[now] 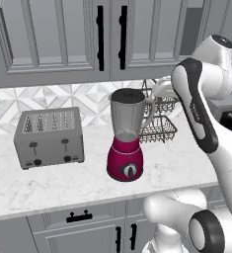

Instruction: Close the lid blender by securely placing the lid on top.

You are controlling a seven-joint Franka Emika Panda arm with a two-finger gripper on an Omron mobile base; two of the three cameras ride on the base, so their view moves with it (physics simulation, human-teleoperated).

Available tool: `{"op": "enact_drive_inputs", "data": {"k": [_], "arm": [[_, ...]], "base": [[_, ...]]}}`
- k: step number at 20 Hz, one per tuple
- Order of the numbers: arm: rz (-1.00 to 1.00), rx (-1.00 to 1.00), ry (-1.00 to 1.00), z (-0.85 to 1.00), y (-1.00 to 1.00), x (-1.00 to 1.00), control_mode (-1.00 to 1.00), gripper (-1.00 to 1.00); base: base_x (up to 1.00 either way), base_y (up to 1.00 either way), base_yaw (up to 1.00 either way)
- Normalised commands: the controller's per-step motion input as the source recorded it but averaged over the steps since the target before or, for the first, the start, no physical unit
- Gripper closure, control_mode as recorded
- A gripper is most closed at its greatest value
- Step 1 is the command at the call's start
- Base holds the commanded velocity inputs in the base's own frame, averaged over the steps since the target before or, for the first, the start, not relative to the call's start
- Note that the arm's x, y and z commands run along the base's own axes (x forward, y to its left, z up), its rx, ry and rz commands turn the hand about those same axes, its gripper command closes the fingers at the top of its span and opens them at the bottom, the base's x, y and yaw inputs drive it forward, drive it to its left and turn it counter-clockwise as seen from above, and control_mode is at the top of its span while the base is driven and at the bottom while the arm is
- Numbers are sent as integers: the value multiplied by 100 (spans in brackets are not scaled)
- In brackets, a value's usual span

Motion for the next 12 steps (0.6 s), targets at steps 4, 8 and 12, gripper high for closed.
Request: {"op": "enact_drive_inputs", "data": {"k": [4, 8, 12], "arm": [[-10, 6, 0, -31, -100, -18, -100, -100], [-4, 0, 1, -32, -56, 0, -100, -100], [0, 0, 0, -16, -22, 0, -100, -100]], "base": [[0, 0, 0], [0, 0, 0], [0, 0, 0]]}}
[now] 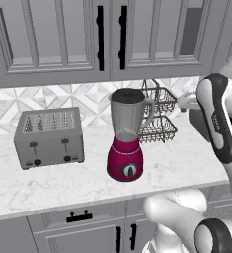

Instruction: Close the lid blender by securely placing the lid on top.

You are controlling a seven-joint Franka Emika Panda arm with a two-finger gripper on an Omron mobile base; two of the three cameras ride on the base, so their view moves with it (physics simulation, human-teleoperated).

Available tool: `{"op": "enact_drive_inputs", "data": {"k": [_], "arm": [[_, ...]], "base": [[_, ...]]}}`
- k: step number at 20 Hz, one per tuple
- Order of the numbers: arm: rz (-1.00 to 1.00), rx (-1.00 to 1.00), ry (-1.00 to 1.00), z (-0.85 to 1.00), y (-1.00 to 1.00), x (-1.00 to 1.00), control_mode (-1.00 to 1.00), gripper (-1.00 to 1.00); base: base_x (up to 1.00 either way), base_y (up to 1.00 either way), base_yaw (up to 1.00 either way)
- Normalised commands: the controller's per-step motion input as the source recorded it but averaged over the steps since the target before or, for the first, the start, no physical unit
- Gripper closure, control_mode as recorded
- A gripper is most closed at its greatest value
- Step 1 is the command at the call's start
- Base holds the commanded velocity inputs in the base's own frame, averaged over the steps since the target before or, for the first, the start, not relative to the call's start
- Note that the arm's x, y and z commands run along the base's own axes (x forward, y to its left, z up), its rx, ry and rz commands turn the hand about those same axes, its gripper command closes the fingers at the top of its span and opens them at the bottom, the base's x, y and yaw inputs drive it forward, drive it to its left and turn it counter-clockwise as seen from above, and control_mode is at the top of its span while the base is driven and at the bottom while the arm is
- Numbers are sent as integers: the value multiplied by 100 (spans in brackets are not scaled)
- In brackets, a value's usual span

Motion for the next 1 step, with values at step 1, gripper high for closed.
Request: {"op": "enact_drive_inputs", "data": {"k": [1], "arm": [[0, -1, 0, -17, -22, 0, -100, -100]], "base": [[0, 0, 0]]}}
